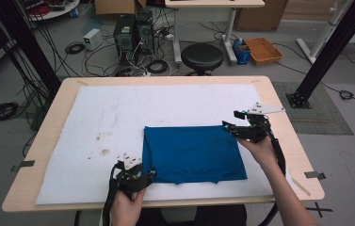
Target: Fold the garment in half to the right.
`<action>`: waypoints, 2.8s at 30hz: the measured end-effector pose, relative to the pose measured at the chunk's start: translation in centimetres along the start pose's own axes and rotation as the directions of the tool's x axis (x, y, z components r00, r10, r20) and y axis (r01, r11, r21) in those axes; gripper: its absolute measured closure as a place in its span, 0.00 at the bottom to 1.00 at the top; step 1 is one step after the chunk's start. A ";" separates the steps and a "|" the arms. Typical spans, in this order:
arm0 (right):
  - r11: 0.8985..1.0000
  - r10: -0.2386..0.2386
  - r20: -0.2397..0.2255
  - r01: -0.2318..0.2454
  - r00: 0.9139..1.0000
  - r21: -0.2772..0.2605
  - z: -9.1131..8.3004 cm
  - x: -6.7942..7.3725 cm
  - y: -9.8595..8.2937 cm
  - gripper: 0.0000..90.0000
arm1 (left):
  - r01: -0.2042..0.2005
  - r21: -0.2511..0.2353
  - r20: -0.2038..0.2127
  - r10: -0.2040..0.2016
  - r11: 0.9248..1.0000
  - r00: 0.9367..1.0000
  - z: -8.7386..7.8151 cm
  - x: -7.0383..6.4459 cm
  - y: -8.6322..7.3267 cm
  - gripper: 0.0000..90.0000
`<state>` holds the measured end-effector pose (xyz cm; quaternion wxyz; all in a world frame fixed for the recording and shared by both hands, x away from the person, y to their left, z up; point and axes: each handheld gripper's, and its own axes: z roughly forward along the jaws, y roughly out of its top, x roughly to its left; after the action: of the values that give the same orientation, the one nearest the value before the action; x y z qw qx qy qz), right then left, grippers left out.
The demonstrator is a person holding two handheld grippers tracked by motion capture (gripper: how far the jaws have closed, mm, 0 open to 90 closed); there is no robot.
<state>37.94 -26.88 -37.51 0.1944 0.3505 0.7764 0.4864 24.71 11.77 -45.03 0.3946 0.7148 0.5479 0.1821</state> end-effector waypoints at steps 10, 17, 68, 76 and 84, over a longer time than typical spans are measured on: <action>0.999 -0.030 -0.113 0.028 0.993 -0.021 3.5 4.3 1.9 0.39 | 0.043 -0.024 0.004 -0.043 0.999 0.999 0.1 0.1 -0.2 0.71; 0.997 -0.065 -0.168 0.071 0.984 0.029 7.9 7.0 4.4 0.51 | 0.039 -0.028 0.009 -0.039 0.999 0.999 0.2 0.0 -0.2 0.75; 0.976 0.008 -0.330 0.065 0.944 0.210 19.1 10.5 9.0 0.98 | -0.021 -0.125 0.131 0.038 0.992 0.991 -2.1 -1.6 2.5 0.95; 0.988 0.032 -0.359 0.025 0.933 0.152 13.5 5.5 9.5 0.98 | -0.077 -0.171 0.274 0.122 0.982 0.954 -1.7 -6.5 6.0 0.95; 0.985 0.032 -0.336 0.027 0.941 0.168 8.3 -0.3 7.7 0.97 | -0.141 -0.154 0.356 0.188 0.978 0.915 2.3 -12.4 7.1 0.95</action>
<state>46.23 -19.77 -34.42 0.0273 0.2785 0.8364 0.4712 26.68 -1.23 -38.94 0.5174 0.7537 0.3896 0.1113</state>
